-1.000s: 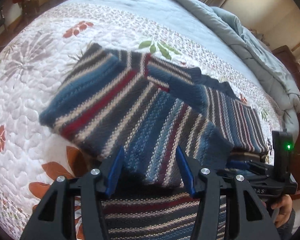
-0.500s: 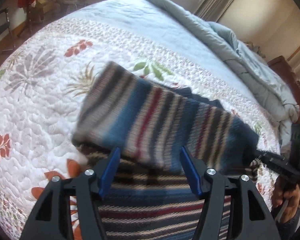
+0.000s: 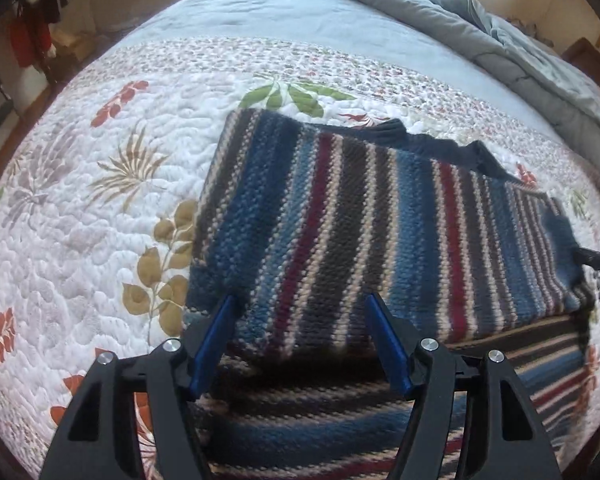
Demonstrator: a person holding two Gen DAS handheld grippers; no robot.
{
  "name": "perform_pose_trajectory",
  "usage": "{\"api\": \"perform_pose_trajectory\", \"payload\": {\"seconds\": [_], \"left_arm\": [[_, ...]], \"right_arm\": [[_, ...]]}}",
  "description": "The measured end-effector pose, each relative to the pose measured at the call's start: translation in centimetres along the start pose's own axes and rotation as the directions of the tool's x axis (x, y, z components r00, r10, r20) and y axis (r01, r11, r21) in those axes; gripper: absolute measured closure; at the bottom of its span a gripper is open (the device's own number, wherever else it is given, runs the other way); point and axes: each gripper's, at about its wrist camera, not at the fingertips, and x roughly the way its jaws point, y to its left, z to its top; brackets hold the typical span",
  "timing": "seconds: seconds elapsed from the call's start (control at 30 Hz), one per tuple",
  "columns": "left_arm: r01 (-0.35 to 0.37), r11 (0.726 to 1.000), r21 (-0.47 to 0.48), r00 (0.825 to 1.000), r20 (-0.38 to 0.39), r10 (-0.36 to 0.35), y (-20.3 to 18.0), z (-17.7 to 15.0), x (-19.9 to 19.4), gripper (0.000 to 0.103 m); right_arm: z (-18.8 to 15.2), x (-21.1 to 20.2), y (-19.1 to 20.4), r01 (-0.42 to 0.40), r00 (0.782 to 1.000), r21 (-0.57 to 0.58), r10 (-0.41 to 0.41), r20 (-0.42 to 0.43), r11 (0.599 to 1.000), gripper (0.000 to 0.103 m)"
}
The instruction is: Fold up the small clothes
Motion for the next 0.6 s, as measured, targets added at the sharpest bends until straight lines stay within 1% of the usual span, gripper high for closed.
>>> {"api": "perform_pose_trajectory", "payload": {"seconds": [0.03, 0.1, 0.17, 0.2, 0.23, 0.27, 0.3, 0.33, 0.4, 0.43, 0.5, 0.53, 0.57, 0.6], "left_arm": [[0.007, 1.000, 0.000, 1.000, 0.009, -0.007, 0.2, 0.1, -0.3, 0.035], [0.011, 1.000, -0.004, 0.999, 0.034, -0.011, 0.9, 0.7, -1.1, 0.035], [-0.022, 1.000, -0.021, 0.998, 0.052, 0.023, 1.9, 2.0, -1.6, 0.034], [-0.034, 0.999, -0.036, 0.998, 0.046, 0.035, 2.5, 2.9, -1.4, 0.030], [-0.030, 0.998, -0.047, 0.999, 0.027, 0.031, 3.0, 3.7, -1.0, 0.027], [-0.017, 0.998, -0.060, 1.000, 0.003, 0.018, 3.6, 4.5, -0.3, 0.027], [-0.020, 0.996, -0.086, 1.000, -0.014, 0.019, 4.4, 5.4, 0.3, 0.027], [-0.025, 0.994, -0.107, 1.000, -0.021, 0.023, 4.9, 5.9, 0.8, 0.027], [0.015, 0.990, -0.141, 0.999, -0.048, -0.022, 5.9, 7.1, 2.0, 0.027], [0.060, 0.985, -0.160, 0.994, -0.083, -0.074, 6.3, 7.5, 3.0, 0.027], [0.130, 0.975, -0.181, 0.981, -0.118, -0.152, 6.3, 7.8, 4.2, 0.027], [0.166, 0.967, -0.191, 0.973, -0.127, -0.193, 6.1, 7.9, 4.8, 0.027], [0.179, 0.965, -0.192, 0.970, -0.127, -0.205, 5.7, 7.8, 5.2, 0.028], [0.170, 0.970, -0.175, 0.974, -0.120, -0.192, 5.2, 7.8, 5.3, 0.029]], "right_arm": [[-0.1, -0.1, 0.0, -0.015, 1.000, 0.001, 0.015, 0.005, 1.000, 0.072], [-0.3, -0.6, -0.1, -0.037, 0.999, -0.013, 0.037, 0.020, 0.999, 0.068], [0.0, -1.2, 0.0, -0.038, 0.999, -0.014, 0.038, 0.023, 0.999, 0.064], [0.5, -1.1, -0.2, -0.039, 0.999, 0.000, 0.039, 0.021, 0.999, 0.062], [1.0, -1.2, -0.4, -0.038, 0.999, 0.010, 0.038, 0.019, 0.999, 0.060], [1.4, -0.9, -0.7, -0.035, 0.999, 0.021, 0.034, 0.017, 0.999, 0.057], [1.9, -0.5, -1.2, -0.037, 0.999, 0.037, 0.037, 0.007, 0.999, 0.050], [2.2, -0.1, -1.3, -0.047, 0.999, 0.046, 0.047, -0.007, 0.998, 0.048], [2.4, 0.7, -1.6, -0.069, 0.997, 0.067, 0.071, -0.034, 0.995, 0.048], [2.5, 1.2, -1.6, -0.079, 0.996, 0.066, 0.082, -0.045, 0.995, 0.050], [2.7, 1.8, -1.2, -0.082, 0.995, 0.053, 0.085, -0.050, 0.995, 0.054], [2.7, 2.0, -1.0, -0.074, 0.996, 0.044, 0.077, -0.049, 0.996, 0.060], [2.7, 2.1, -0.9, -0.071, 0.996, 0.040, 0.073, -0.043, 0.997, 0.064], [2.8, 1.9, -0.7, -0.068, 0.997, 0.031, 0.069, -0.028, 0.997, 0.076]]}}
